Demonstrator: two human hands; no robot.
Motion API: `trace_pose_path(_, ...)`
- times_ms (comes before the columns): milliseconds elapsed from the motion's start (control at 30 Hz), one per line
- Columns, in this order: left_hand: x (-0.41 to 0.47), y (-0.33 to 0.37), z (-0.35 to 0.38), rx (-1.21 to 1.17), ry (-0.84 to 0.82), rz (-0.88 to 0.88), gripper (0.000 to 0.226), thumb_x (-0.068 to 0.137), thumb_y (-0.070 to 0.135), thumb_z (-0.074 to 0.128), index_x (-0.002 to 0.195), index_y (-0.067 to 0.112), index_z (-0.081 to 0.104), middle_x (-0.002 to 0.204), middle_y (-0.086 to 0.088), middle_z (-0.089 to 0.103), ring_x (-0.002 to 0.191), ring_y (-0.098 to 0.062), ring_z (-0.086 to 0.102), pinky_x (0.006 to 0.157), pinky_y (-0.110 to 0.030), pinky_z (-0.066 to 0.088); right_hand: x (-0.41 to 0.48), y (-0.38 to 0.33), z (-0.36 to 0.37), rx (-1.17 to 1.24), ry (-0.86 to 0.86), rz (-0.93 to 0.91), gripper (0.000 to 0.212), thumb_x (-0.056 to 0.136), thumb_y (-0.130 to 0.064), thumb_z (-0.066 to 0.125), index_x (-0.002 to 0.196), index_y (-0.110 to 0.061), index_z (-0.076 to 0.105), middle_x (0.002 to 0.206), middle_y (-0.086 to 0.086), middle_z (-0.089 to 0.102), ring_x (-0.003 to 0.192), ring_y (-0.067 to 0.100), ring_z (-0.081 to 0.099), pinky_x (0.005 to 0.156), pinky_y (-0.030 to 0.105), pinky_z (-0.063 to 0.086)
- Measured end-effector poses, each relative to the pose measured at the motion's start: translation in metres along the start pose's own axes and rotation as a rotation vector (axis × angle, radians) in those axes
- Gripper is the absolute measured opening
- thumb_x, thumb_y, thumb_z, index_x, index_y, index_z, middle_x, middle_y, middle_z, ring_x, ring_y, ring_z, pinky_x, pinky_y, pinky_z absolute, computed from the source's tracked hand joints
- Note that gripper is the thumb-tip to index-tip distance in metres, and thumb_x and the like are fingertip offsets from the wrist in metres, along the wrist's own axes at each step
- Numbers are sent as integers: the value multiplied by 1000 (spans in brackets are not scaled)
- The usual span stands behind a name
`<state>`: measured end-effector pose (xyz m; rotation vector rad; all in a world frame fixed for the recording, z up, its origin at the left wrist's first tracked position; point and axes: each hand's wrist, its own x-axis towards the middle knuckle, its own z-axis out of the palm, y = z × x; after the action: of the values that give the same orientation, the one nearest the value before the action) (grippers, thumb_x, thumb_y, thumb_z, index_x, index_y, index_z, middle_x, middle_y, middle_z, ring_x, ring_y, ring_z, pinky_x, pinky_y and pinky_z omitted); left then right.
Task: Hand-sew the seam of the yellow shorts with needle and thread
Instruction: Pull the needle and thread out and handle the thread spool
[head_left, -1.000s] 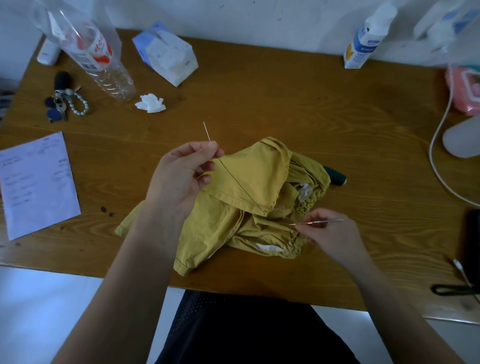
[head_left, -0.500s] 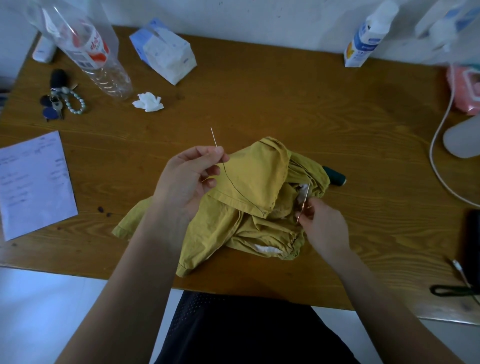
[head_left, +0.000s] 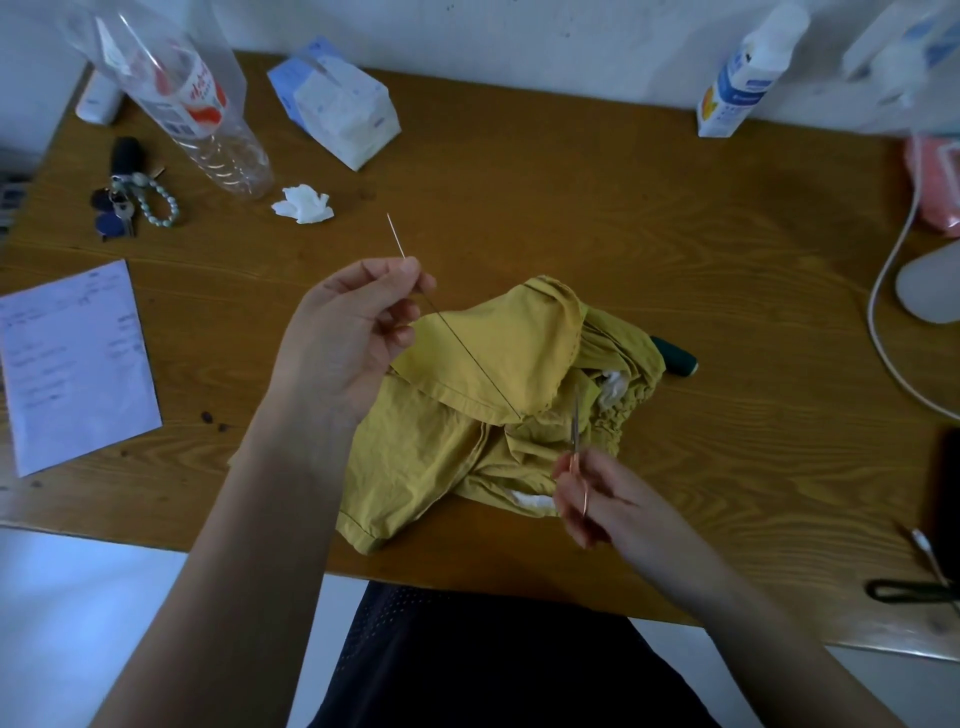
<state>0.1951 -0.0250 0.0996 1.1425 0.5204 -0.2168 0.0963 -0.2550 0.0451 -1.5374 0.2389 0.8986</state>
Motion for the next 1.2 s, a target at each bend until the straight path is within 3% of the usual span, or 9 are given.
trace_pose_path(133,2,-4,-2,1,23,-33,29,83,10,64,58,21,71,68,1,70,55,-5,54,45,-16,41,-9,1,15,372,-239,66,41,83,-44,54,98,-6,51,72,0,54,57,11,45,53,23,38)
trace_pose_path(300,2,-6,-4,-3,33,-55,22,80,11,66,61,20,72,70,0,70,56,-5,55,45,-17,42,-4,-5,24,587,-283,83,33,87,-38,50,90,-4,50,65,2,51,49,10,38,45,20,33)
trace_pose_path(433,1,-6,-4,-4,37,-55,23,81,10,66,61,20,72,70,0,70,56,-5,54,45,-17,41,7,-4,27,614,-230,82,30,90,-32,44,87,-4,51,61,2,50,44,9,37,42,19,33)
trace_pose_path(1200,-7,-6,-7,-6,31,-42,10,71,15,70,62,19,72,68,0,69,55,-5,54,46,-16,42,21,-1,28,546,-142,48,24,85,-31,53,84,-7,49,56,-4,46,41,4,31,39,15,28)
